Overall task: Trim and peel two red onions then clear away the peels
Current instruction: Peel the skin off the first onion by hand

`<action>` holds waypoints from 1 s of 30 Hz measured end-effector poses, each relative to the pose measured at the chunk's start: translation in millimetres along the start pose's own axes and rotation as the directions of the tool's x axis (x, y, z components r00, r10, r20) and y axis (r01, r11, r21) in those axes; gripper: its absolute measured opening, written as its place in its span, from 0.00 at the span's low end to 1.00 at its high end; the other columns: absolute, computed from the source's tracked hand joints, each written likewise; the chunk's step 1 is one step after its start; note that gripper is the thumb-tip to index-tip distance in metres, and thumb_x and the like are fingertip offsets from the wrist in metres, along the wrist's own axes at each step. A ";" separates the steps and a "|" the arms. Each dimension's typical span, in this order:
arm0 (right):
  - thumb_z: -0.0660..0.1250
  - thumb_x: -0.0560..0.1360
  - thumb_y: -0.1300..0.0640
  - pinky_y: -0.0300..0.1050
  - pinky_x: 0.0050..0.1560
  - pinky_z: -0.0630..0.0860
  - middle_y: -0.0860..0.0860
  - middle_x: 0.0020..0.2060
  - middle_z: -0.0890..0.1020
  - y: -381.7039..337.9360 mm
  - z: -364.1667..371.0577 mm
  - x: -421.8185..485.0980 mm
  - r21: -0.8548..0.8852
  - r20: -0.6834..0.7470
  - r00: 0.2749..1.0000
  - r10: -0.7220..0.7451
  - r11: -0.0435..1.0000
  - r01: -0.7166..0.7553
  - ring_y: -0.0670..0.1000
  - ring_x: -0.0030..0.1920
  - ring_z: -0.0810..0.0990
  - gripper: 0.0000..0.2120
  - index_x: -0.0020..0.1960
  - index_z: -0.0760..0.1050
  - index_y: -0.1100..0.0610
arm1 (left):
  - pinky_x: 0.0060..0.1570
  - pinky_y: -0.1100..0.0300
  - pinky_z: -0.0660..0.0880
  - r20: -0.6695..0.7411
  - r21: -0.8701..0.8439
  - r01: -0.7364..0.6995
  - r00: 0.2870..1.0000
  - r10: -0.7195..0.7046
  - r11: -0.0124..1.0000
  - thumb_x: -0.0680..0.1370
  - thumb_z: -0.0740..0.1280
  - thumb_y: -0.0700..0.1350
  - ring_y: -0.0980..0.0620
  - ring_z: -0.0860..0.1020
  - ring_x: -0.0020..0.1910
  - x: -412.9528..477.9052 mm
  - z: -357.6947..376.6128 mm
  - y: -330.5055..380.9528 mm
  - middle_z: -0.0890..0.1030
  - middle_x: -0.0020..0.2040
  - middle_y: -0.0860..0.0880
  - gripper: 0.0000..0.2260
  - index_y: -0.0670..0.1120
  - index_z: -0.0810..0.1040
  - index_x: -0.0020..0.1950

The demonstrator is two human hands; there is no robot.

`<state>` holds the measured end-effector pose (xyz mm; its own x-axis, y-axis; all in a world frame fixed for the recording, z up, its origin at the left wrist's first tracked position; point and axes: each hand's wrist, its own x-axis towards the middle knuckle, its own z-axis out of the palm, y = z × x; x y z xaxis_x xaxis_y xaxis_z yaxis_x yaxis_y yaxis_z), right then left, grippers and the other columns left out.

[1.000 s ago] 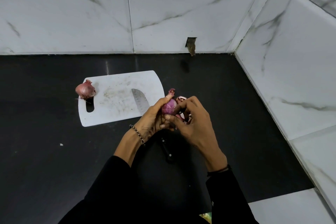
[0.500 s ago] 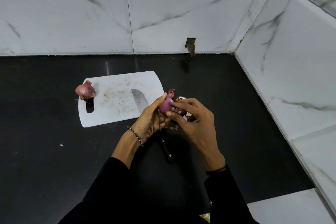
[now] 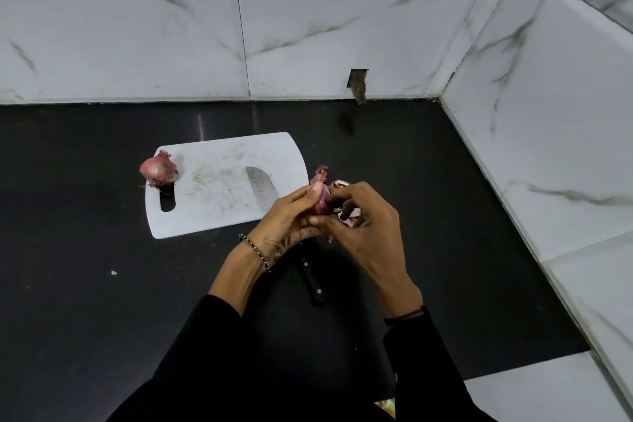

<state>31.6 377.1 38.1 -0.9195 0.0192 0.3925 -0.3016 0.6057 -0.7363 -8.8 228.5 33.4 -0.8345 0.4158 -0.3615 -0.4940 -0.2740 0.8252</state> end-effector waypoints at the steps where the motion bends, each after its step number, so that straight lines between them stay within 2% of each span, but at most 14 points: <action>1: 0.79 0.68 0.51 0.44 0.39 0.77 0.42 0.45 0.79 1.1 0.5 0.6 -0.016 0.013 1.000 0.006 1.000 -0.006 0.46 0.41 0.77 0.12 0.48 0.80 0.52 | 0.47 0.53 0.81 -0.009 -0.005 0.009 1.000 -0.009 1.000 0.74 0.68 0.54 0.51 0.82 0.41 0.7 -0.4 -0.9 0.84 0.49 0.43 0.21 0.41 0.80 0.60; 3: 0.78 0.69 0.51 0.45 0.40 0.77 0.42 0.45 0.77 3.5 1.2 1.2 -0.037 0.048 0.999 0.004 0.999 -0.002 0.45 0.42 0.76 0.11 0.47 0.78 0.52 | 0.51 0.48 0.81 -0.025 0.001 0.031 0.999 -0.031 1.000 0.73 0.69 0.55 0.47 0.83 0.46 2.2 -0.7 -2.5 0.84 0.51 0.41 0.22 0.41 0.80 0.62; 4: 0.77 0.70 0.51 0.43 0.41 0.77 0.42 0.45 0.77 4.4 1.5 1.1 -0.042 0.066 0.998 0.000 0.999 0.003 0.44 0.42 0.76 0.11 0.47 0.77 0.52 | 0.53 0.47 0.80 -0.033 0.008 0.037 0.999 -0.037 0.999 0.74 0.69 0.54 0.47 0.83 0.46 3.1 -0.8 -2.8 0.85 0.49 0.42 0.21 0.42 0.81 0.61; 7: 0.76 0.72 0.52 0.38 0.42 0.75 0.42 0.46 0.74 7.0 2.3 1.4 -0.065 0.105 0.994 -0.010 0.998 0.017 0.43 0.44 0.75 0.11 0.47 0.74 0.51 | 0.57 0.44 0.78 -0.052 0.033 0.047 0.998 -0.046 0.998 0.78 0.67 0.52 0.55 0.82 0.38 5.4 1.0 -3.5 0.84 0.37 0.50 0.14 0.44 0.82 0.57; 11: 0.74 0.74 0.54 0.38 0.43 0.75 0.44 0.46 0.73 7.5 5.3 1.4 -0.070 0.123 0.992 -0.012 0.997 0.020 0.45 0.44 0.74 0.10 0.47 0.73 0.53 | 0.57 0.43 0.79 -0.070 0.055 0.080 0.995 -0.076 0.995 0.79 0.67 0.53 0.46 0.83 0.47 5.4 2.1 -2.9 0.82 0.35 0.50 0.12 0.46 0.84 0.46; 17: 0.72 0.76 0.58 0.35 0.43 0.72 0.44 0.45 0.72 4.8 12.0 -0.4 -0.065 0.099 0.995 -0.020 0.998 0.026 0.43 0.43 0.72 0.10 0.45 0.71 0.52 | 0.53 0.48 0.79 -0.105 0.026 0.111 0.989 -0.108 0.993 0.79 0.66 0.54 0.56 0.81 0.33 5.0 4.8 -1.9 0.80 0.31 0.52 0.14 0.44 0.82 0.53; 19: 0.73 0.75 0.58 0.34 0.43 0.72 0.45 0.44 0.73 4.7 12.4 -0.2 -0.047 0.065 0.998 -0.011 0.999 0.014 0.43 0.43 0.74 0.09 0.46 0.73 0.53 | 0.54 0.48 0.79 -0.105 0.028 0.114 0.988 -0.110 0.993 0.79 0.66 0.55 0.54 0.82 0.35 5.5 6.0 -0.2 0.80 0.30 0.51 0.17 0.42 0.82 0.54; 22: 0.77 0.73 0.52 0.35 0.42 0.75 0.43 0.45 0.76 1.7 7.5 1.2 -0.005 -0.014 0.996 0.087 0.996 -0.087 0.43 0.42 0.77 0.12 0.49 0.75 0.52 | 0.53 0.48 0.80 -0.098 0.033 0.104 0.990 -0.101 0.994 0.77 0.66 0.59 0.45 0.83 0.46 5.5 7.1 2.8 0.82 0.37 0.46 0.21 0.41 0.83 0.53; 24: 0.78 0.71 0.49 0.39 0.40 0.76 0.41 0.47 0.77 0.3 3.3 2.7 0.011 -0.026 0.991 0.132 0.991 -0.132 0.45 0.43 0.78 0.15 0.53 0.77 0.50 | 0.55 0.47 0.80 -0.103 0.012 0.113 0.989 -0.111 0.994 0.78 0.66 0.60 0.43 0.83 0.48 5.7 7.4 2.7 0.83 0.42 0.42 0.22 0.41 0.83 0.55; 27: 0.78 0.71 0.54 0.38 0.42 0.77 0.44 0.50 0.80 2.0 1.0 2.5 0.011 -0.036 0.998 0.050 0.999 -0.050 0.45 0.45 0.80 0.13 0.55 0.82 0.52 | 0.56 0.45 0.80 -0.106 0.009 0.123 0.987 -0.121 0.992 0.78 0.65 0.59 0.46 0.84 0.43 5.1 10.3 2.3 0.84 0.39 0.44 0.21 0.42 0.82 0.55; 30: 0.77 0.73 0.59 0.31 0.44 0.74 0.46 0.49 0.82 2.6 0.2 0.2 0.058 -0.063 0.997 0.033 0.998 -0.030 0.44 0.47 0.80 0.07 0.51 0.85 0.56 | 0.53 0.45 0.81 -0.127 0.041 0.123 0.985 -0.117 0.992 0.77 0.65 0.60 0.44 0.85 0.44 3.2 10.1 4.2 0.85 0.42 0.42 0.20 0.44 0.82 0.54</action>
<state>30.6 378.5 36.2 -0.9115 0.0891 0.4016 -0.2885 0.5573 -0.7786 -11.1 237.4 40.0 -0.7950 0.3318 -0.5078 -0.5826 -0.1849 0.7914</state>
